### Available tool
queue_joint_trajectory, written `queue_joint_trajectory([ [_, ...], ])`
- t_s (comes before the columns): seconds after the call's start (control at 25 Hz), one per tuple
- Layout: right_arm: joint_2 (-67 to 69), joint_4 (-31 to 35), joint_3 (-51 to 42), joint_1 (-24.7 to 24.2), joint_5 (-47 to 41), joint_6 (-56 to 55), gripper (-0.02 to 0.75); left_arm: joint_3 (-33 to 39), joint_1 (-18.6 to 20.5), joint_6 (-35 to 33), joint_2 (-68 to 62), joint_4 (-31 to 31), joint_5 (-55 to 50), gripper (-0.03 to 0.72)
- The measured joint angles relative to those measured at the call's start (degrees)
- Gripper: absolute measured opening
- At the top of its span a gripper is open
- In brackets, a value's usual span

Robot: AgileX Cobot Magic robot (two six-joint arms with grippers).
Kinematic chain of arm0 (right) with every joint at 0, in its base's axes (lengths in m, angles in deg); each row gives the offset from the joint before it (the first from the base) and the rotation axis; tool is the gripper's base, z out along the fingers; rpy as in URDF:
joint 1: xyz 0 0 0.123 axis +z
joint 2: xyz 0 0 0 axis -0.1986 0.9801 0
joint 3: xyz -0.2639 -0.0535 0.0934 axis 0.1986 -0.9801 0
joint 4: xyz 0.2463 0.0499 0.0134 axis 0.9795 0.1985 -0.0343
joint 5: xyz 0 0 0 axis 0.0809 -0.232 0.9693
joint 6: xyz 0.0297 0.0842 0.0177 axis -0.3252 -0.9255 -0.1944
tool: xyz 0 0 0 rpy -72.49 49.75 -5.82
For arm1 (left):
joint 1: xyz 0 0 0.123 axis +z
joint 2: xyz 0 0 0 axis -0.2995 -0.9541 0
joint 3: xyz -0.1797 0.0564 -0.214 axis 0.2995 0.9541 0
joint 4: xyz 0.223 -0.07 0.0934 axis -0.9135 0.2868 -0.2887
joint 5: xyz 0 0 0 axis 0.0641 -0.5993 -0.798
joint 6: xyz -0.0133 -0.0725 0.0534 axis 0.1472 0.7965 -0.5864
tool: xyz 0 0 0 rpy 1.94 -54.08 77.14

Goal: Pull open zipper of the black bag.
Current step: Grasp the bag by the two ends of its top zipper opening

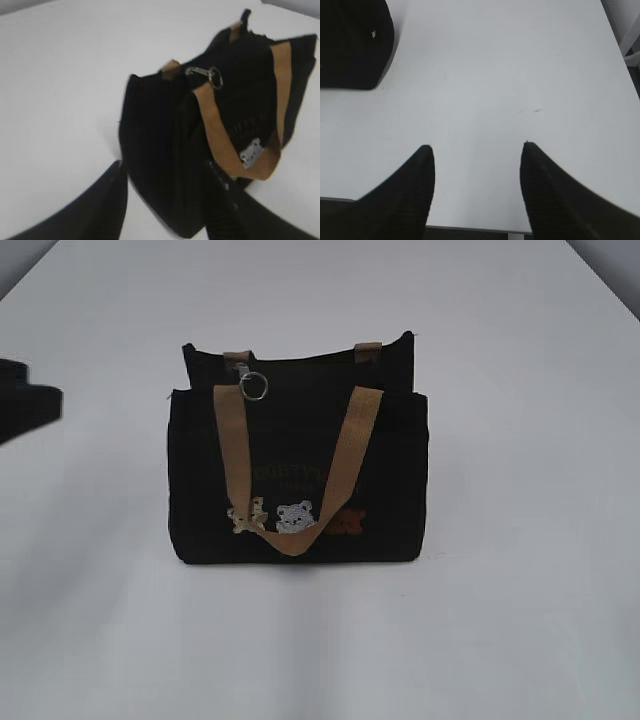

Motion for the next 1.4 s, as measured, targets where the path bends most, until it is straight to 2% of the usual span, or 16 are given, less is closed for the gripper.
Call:
queue_joint_trajectory([
  [0.08, 0.0, 0.11, 0.0, 0.0, 0.0, 0.0, 0.428, -0.36, 0.0, -12.99, -8.33, 7.15, -4.05, 0.379],
  [0.16, 0.0, 0.86, 0.0, 0.0, 0.0, 0.0, 0.428, -1.18, 0.0, -20.49, -15.74, 10.9, -7.03, 0.403],
  [0.24, 0.0, 1.73, 0.0, 0.0, 0.0, 0.0, 0.428, -2.52, -0.08, -25.27, -22.42, 14.23, -8.34, 0.434],
  [0.36, 0.0, 2.55, 0.0, 0.0, 0.0, 0.0, 0.428, -5.07, -1.46, -27.85, -28.85, 17.41, -8.53, 0.468],
  [0.6, 0.0, 5.17, 0.0, 0.0, 0.05, 0.0, 0.428, -10.76, -6.86, -31.08, -36.62, 18.52, -6.98, 0.484],
  [0.68, 0.0, 7.9, 0.0, 0.0, 0.26, 1.01, 0.428, -12.91, -8.39, -31.21, -38.82, 18.52, -6.4, 0.476],
  [0.72, 0.0, 9.84, 0.0, 0.0, 0.39, 2.69, 0.428, -13.98, -9.03, -31.21, -39.9, 18.52, -6.25, 0.442],
  [0.76, 0.23, 12.13, 0.0, 0.0, 0.46, 4.73, 0.428, -14.76, -9.46, -31.21, -40.64, 18.52, -6.11, 0.37],
  [0.84, 3.17, 17.57, 0.14, 0.0, 0.83, 11.62, 0.428, -15.25, -9.92, -31.21, -41.18, 18.4, -6.11, 0.165],
  [0.88, 6.13, 21.35, 0.27, 0.0, 1.75, 15.49, 0.428, -15.3, -10.1, -31.21, -41.18, 18.27, -6.03, 0.088],
  [0.92, 9.73, 25.82, 0.32, 0.0, 3.58, 21.09, 0.428, -15.3, -10.09, -31.21, -41.18, 18.22, -5.89, 0.061],
  [1.0, 17.44, 35.75, 0.32, 0.0, 8.5, 35.41, 0.428, -15.32, -10.09, -31.21, -41.18, 18.08, -5.5, 0.063],
  [1.12, 30.63, 54.21, 1.33, 1.34, 17.31, 60.96, 0.428, -15.32, -10.09, -31.21, -41.18, 17.93, -5.34, 0.063],
  [1.2, 41.3, 66.26, 3.78, 3.39, 20.06, 76.81, 0.428, -15.32, -10.09, -31.21, -41.18, 17.92, -5.22, 0.063],
  [1.28, 52.85, 73.43, 8.25, 6.45, 21.89, 88.42, 0.428, -15.36, -10.09, -31.21, -41.18, 17.6, -5.22, 0.063],
  [1.4, 67.68, 76.71, 16.18, 12.86, 27.2, 97.94, 0.428, -15.39, -10.09, -31.21, -41.18, 16.96, -5.22, 0.063],
])
